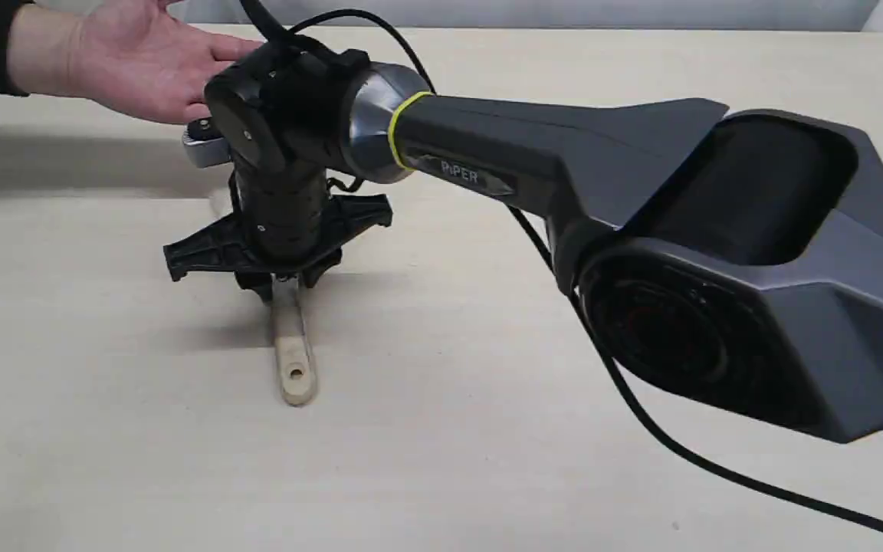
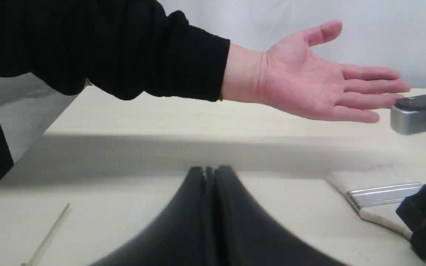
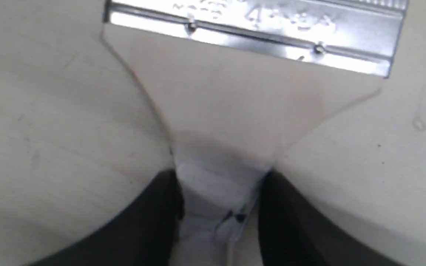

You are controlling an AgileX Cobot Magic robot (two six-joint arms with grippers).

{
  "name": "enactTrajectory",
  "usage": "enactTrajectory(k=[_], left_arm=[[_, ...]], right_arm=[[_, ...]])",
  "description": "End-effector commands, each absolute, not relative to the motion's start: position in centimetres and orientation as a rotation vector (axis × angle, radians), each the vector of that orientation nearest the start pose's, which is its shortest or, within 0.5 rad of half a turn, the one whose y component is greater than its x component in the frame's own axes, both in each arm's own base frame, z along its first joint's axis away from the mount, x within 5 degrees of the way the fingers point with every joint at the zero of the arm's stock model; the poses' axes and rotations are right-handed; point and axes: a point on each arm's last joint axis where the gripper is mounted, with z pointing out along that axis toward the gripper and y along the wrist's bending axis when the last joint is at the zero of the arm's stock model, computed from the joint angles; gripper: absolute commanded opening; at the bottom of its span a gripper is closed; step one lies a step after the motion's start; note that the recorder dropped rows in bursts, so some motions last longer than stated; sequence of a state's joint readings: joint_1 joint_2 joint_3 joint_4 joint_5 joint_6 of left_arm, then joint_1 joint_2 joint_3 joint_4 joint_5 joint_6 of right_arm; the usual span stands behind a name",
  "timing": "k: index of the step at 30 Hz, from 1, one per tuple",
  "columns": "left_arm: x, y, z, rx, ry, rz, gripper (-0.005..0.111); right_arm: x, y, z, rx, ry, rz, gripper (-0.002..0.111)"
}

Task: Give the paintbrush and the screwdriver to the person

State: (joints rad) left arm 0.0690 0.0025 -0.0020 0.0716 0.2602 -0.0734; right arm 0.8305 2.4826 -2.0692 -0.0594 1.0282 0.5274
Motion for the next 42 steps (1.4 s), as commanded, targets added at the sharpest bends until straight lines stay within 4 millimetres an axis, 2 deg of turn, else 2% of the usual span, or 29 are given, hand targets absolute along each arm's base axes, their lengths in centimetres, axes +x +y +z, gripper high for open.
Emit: enactTrajectory(k=[1,4,7,17,21,25,32,34,36,39,41,42], left_arm=[[5.5,0.5,19.1,-0.076,1.732,0.054,0.000],[5.5,0.5,19.1,-0.076,1.732,0.054,0.000],[5.5,0.5,19.1,-0.076,1.732,0.054,0.000],[5.5,0.5,19.1,-0.076,1.732,0.054,0.000],[5.5,0.5,19.1,-0.076,1.732,0.054,0.000],[5.5,0.5,19.1,-0.076,1.732,0.054,0.000],[5.5,0.5,19.1,-0.074,1.731,0.056,0.000],[5.5,0.5,19.1,-0.074,1.731,0.056,0.000],[5.5,0.5,19.1,-0.074,1.731,0.056,0.000],[5.5,0.5,19.1,-0.074,1.731,0.056,0.000],[5.5,0.5,19.1,-0.074,1.731,0.056,0.000],[5.5,0.5,19.1,-0.074,1.731,0.056,0.000]], right_arm=[[34.3,37.5,12.7,-0.553,2.879,0.135,0.004],[33.8,37.9,15.2,-0.607,2.827,0.181,0.004],[33.1,38.1,18.5,-0.633,2.764,0.233,0.004],[31.3,37.1,28.6,-0.646,2.551,0.428,0.004],[31.2,37.1,31.4,-0.648,2.401,0.516,0.004],[31.8,37.8,31.6,-0.696,2.282,0.546,0.004],[33.3,39.0,27.9,-0.791,2.236,0.443,0.005],[33.7,39.2,26.8,-0.809,2.237,0.409,0.010],[33.8,39.3,26.4,-0.811,2.240,0.408,0.022],[33.7,39.2,26.5,-0.811,2.242,0.406,0.042],[33.6,39.0,26.8,-0.813,2.255,0.397,0.052],[33.5,38.6,27.0,-0.826,2.272,0.365,0.052]])
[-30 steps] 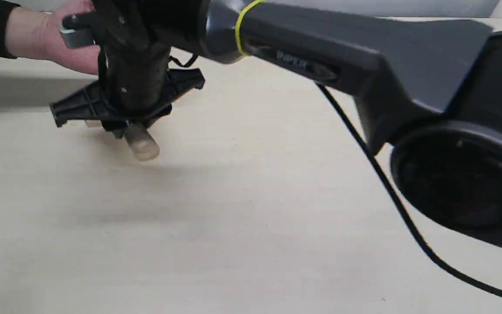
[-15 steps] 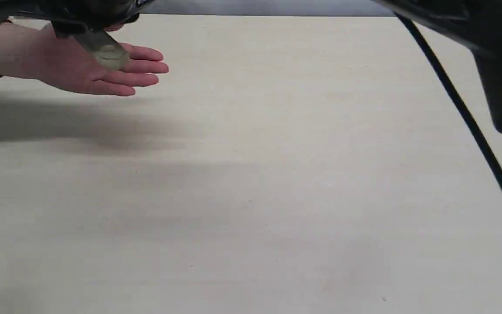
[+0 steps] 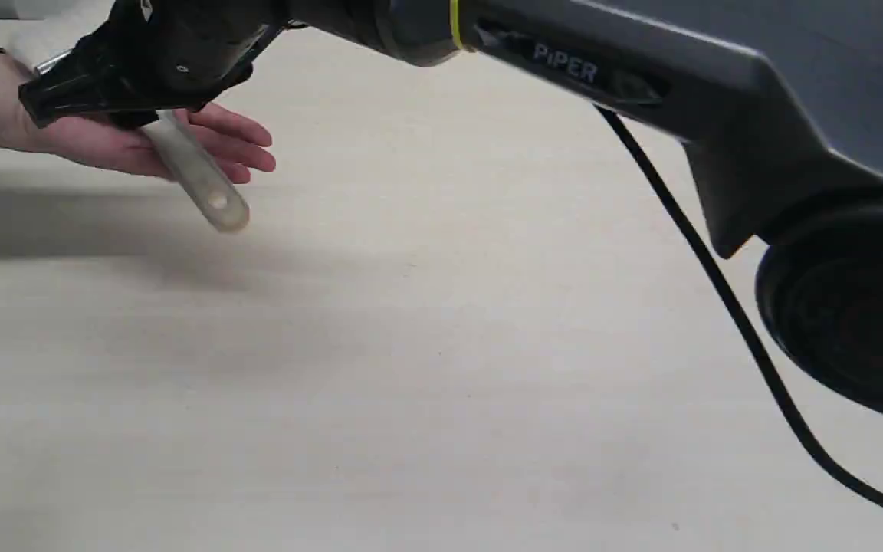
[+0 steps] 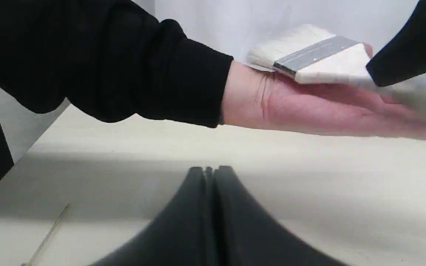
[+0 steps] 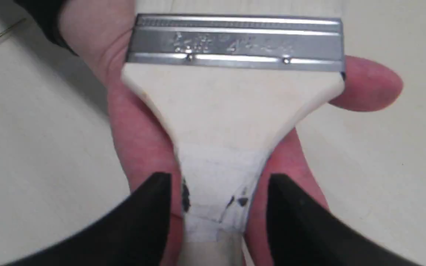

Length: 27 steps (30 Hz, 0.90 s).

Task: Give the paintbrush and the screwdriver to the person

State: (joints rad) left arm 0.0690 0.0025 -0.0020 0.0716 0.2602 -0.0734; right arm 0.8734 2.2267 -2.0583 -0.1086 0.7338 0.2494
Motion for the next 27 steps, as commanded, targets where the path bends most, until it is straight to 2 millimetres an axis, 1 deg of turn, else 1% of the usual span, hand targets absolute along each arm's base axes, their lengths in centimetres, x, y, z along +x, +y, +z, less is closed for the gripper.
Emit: enactTrajectory(k=[1,3,6,10,15,18,20,22,24,25,26,27], left_arm=[[5.5,0.5,19.1,-0.074,1.731,0.056,0.000],[5.5,0.5,19.1,-0.074,1.731,0.056,0.000],[5.5,0.5,19.1,-0.074,1.731,0.056,0.000],[5.5,0.5,19.1,-0.074,1.731,0.056,0.000],[5.5,0.5,19.0,-0.076,1.734,0.054,0.000],[5.5,0.5,19.1,-0.076,1.732,0.053,0.000],[5.5,0.5,19.1,-0.076,1.732,0.053,0.000],[5.5,0.5,19.1,-0.076,1.732,0.053,0.000],[5.5,0.5,19.1,-0.076,1.732,0.053,0.000],[5.5,0.5,19.1,-0.076,1.732,0.053,0.000],[5.5,0.5,19.1,-0.076,1.732,0.053,0.000],[5.5,0.5,19.1,-0.076,1.732,0.053,0.000]], right_arm=[[33.4,38.4,27.3,-0.832,2.273,0.344,0.050],[33.2,37.5,28.2,-0.871,2.277,0.257,0.036],[32.6,36.0,30.2,-0.883,2.290,0.160,0.006],[31.7,34.1,34.1,-0.860,2.233,0.114,0.005],[29.5,31.2,39.3,-0.773,2.106,0.183,0.005],[27.7,28.9,41.2,-0.721,2.018,0.228,0.005],[26.0,27.1,41.5,-0.695,1.956,0.273,0.005],[24.3,25.1,41.2,-0.650,1.900,0.328,0.005],[22.0,22.8,40.2,-0.639,1.828,0.377,0.005],[20.8,21.4,40.0,-0.631,1.800,0.397,0.005],[19.6,20.2,39.3,-0.613,1.795,0.423,0.005],[18.4,18.9,38.0,-0.582,1.823,0.461,0.005]])
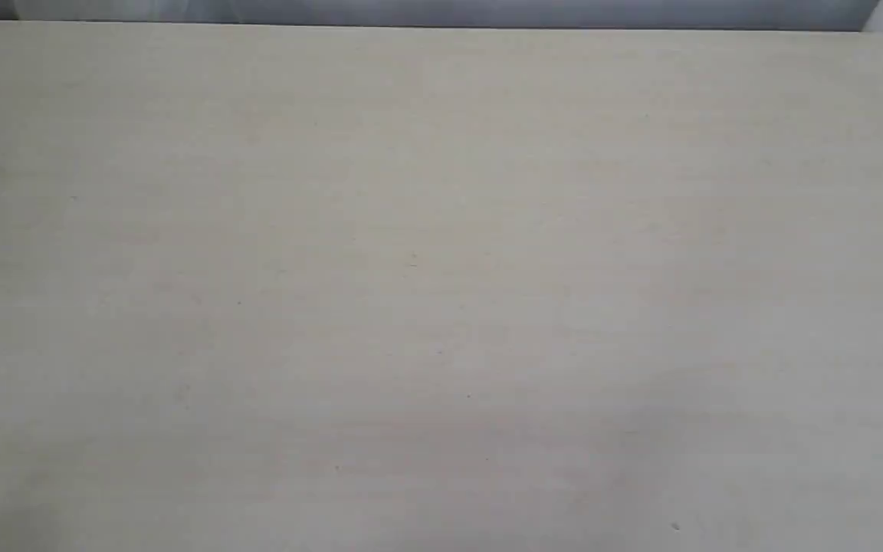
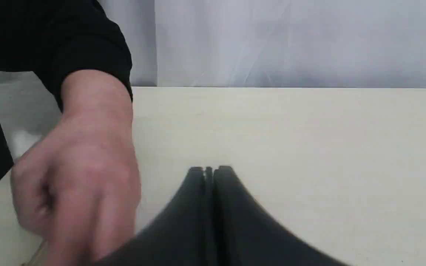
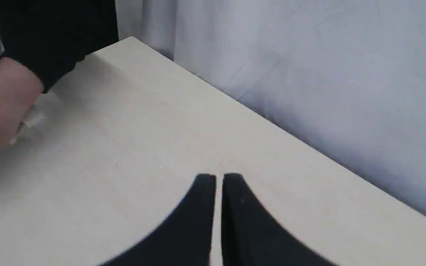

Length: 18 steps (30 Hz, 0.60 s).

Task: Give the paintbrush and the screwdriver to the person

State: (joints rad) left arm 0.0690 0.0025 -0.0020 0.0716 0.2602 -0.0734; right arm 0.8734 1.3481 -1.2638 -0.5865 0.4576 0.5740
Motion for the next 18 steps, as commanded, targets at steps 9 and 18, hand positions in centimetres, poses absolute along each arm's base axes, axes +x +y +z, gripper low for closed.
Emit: enactTrajectory(k=[9,18], left_arm=[[5.5,0.5,19.1,-0.076,1.732,0.053,0.000],[5.5,0.5,19.1,-0.075,1.730,0.055,0.000]], right_arm=[[11.8,10.0,35.5,-0.524,1.719,0.411,0.005],[8.4,3.8,35.2,-0.278,1.619,0.383,0.005]])
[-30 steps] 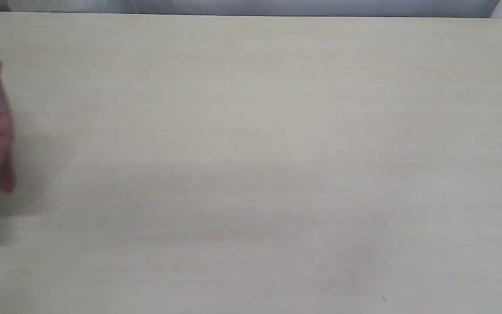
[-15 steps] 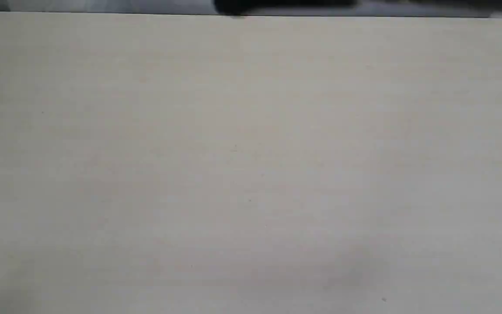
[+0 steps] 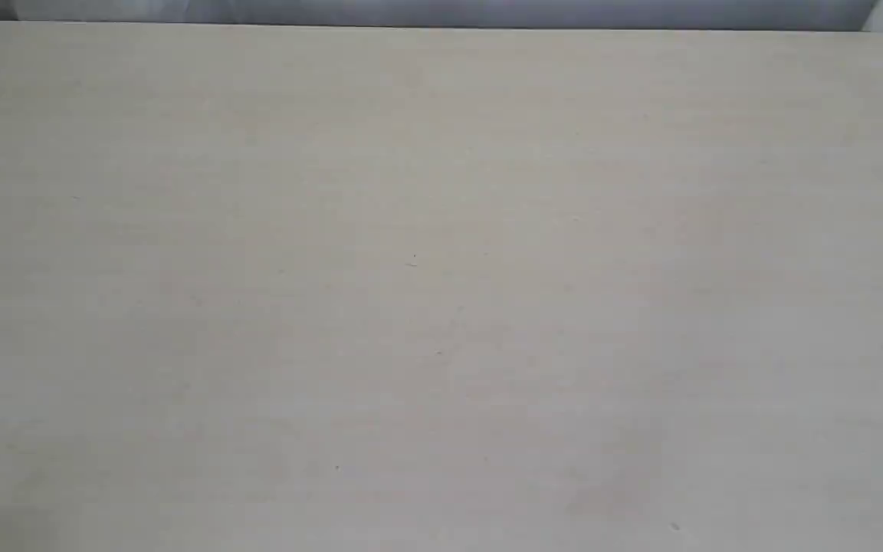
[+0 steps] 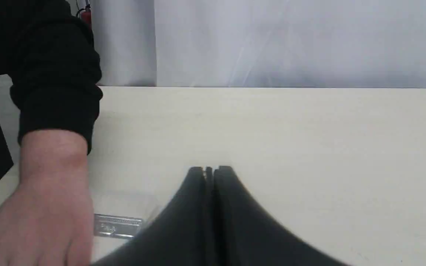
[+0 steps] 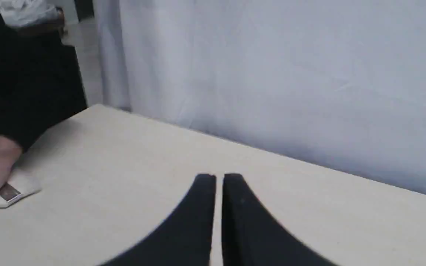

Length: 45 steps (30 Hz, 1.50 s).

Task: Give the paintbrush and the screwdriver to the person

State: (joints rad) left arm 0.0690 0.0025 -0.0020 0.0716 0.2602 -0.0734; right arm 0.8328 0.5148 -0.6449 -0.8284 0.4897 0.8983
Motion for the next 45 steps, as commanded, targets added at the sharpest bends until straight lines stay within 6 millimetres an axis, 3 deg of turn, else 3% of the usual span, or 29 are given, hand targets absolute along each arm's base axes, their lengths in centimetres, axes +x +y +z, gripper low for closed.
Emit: enactTrajectory(k=[1,8,15,45], left_arm=[[5.5,0.5,19.1,-0.073,1.729,0.057,0.000],[5.5,0.5,19.1,-0.075,1.731,0.055,0.000],[5.5,0.5,19.1,-0.075,1.731,0.055,0.000],[5.5,0.5,19.0,-0.077,1.734,0.053,0.000]], right_arm=[[8.4,3.5,34.5,-0.265,1.603,0.365,0.005],[7.7,2.5,28.2,-0.263,1.411,0.185,0.005],[6.7,1.5,22.5,-0.156,1.403,0.046,0.005],[6.3,-0.5,21.7,0.027,1.467,-0.124,0.005]])
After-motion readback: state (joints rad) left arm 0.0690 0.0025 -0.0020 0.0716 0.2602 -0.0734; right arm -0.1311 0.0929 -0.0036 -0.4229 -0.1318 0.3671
